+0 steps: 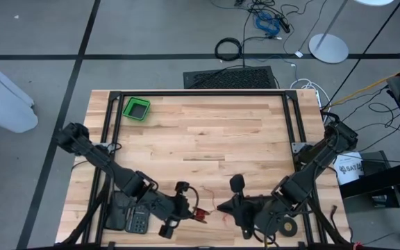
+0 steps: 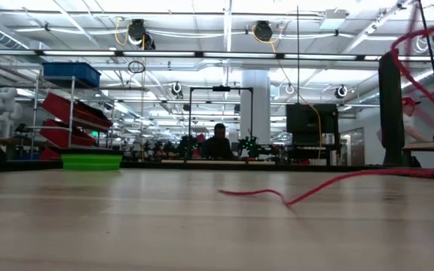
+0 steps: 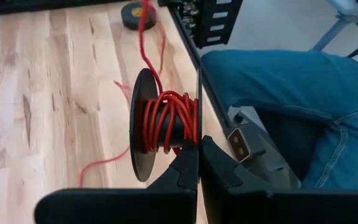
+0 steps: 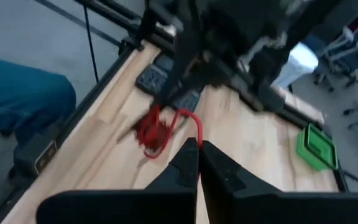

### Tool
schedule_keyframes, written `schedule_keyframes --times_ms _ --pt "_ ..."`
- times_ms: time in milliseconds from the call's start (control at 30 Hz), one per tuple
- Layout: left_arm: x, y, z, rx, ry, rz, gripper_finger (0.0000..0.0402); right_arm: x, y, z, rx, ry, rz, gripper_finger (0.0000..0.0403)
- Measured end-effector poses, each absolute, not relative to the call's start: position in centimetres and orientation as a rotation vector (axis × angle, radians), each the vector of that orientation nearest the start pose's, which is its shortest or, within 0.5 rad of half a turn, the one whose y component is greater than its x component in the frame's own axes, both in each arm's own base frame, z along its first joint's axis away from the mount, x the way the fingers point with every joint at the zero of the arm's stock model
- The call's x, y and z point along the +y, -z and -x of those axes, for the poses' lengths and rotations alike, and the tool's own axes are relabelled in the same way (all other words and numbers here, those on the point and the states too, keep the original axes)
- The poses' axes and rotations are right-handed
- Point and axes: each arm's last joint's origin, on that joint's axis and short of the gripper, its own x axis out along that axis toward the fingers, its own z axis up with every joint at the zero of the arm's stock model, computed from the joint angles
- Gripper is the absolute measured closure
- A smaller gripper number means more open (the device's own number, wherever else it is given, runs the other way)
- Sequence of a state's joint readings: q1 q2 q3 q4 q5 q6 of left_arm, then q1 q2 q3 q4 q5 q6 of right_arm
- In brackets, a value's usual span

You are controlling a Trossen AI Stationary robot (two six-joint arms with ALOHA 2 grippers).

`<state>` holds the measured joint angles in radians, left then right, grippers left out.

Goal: Coil cords
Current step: Coil the red wire into the spool

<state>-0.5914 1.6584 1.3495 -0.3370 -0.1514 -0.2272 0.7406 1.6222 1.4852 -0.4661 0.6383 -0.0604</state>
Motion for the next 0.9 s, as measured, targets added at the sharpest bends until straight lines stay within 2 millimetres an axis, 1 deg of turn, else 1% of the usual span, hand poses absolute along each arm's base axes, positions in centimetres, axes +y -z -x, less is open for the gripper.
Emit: schedule_keyframes --times_ms 133,300,433,633,800,900 --pt "-20.0 -28.7 -31.9 0.653 0.37 0.001 0.0398 23.0 -34.5 -27.8 0.428 -0.08 0.469 0.0403" --pt "-20.3 -28.4 -32.6 0.617 0.442 -0.018 0.0398 23.0 -34.5 -27.9 0.428 -0.076 0.471 0.0403" --pt "-20.7 -28.9 -32.7 0.551 0.493 -0.046 0.0398 22.9 -34.5 -27.9 0.429 -0.075 0.467 0.0403" --pt "-21.6 -29.6 -32.6 0.428 0.556 -0.161 0.0398 23.0 -34.1 -28.2 0.443 -0.121 0.452 0.0403" --pt "-22.1 -30.0 -32.5 0.364 0.584 -0.21 0.0398 22.8 -33.7 -29.0 0.451 -0.146 0.435 0.0403" --pt "-22.3 -30.1 -32.4 0.355 0.589 -0.215 0.0398 22.7 -33.4 -29.5 0.457 -0.149 0.432 0.0403"
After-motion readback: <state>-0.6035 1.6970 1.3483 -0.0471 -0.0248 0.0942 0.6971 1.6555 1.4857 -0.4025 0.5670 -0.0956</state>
